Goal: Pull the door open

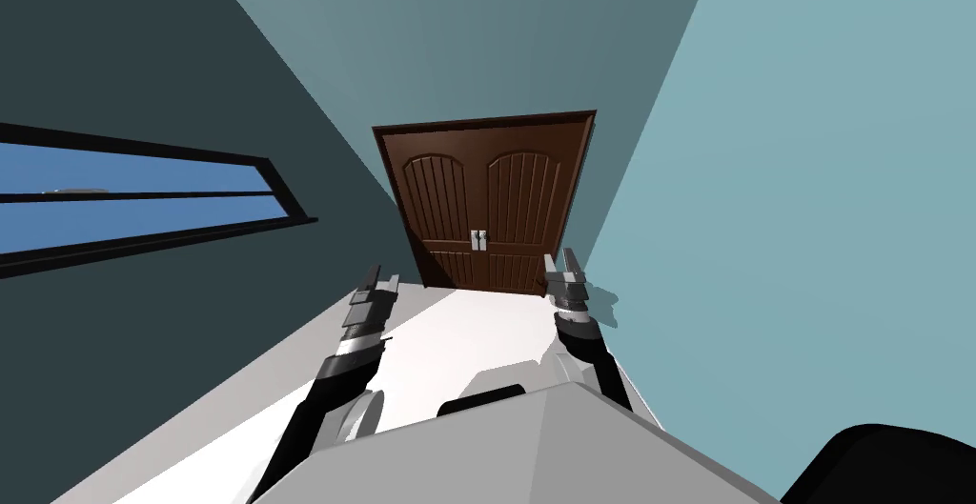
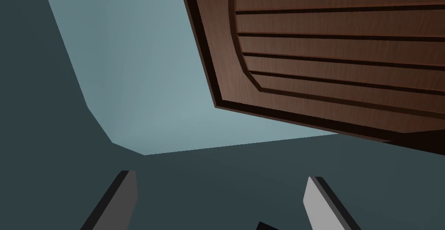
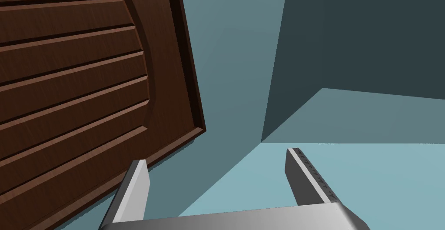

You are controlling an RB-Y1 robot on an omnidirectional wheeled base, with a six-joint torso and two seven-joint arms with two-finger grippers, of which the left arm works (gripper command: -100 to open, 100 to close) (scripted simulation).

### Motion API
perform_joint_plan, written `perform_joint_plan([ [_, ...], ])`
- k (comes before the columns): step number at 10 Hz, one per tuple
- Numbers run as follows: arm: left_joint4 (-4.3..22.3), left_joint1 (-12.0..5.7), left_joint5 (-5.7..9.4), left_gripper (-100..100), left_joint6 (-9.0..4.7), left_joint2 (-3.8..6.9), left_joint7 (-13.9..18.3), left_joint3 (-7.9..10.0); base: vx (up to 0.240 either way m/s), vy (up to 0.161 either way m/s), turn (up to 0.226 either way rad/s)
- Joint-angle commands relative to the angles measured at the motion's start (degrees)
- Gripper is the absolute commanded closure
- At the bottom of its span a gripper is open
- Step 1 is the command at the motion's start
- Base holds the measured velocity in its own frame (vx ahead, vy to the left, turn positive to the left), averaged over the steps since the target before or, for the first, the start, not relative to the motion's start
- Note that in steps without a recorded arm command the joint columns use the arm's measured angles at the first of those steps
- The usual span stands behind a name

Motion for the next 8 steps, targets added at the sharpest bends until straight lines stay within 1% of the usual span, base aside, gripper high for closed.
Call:
perform_joint_plan([
  [1, 1.84, -0.76, 0.27, -100, 0.13, 0.59, 0.48, 0.20, 0.091, -0.018, -0.067],
  [3, 3.61, -1.54, 0.51, -100, 0.30, 1.14, 0.92, 0.35, 0.092, -0.031, -0.046],
  [4, 5.55, -2.40, 0.77, -100, 0.49, 1.73, 1.40, 0.51, 0.103, -0.037, -0.081],
  [8, 9.77, -4.28, 1.34, -100, 0.90, 2.98, 2.45, 0.86, 0.121, -0.021, -0.066],
])
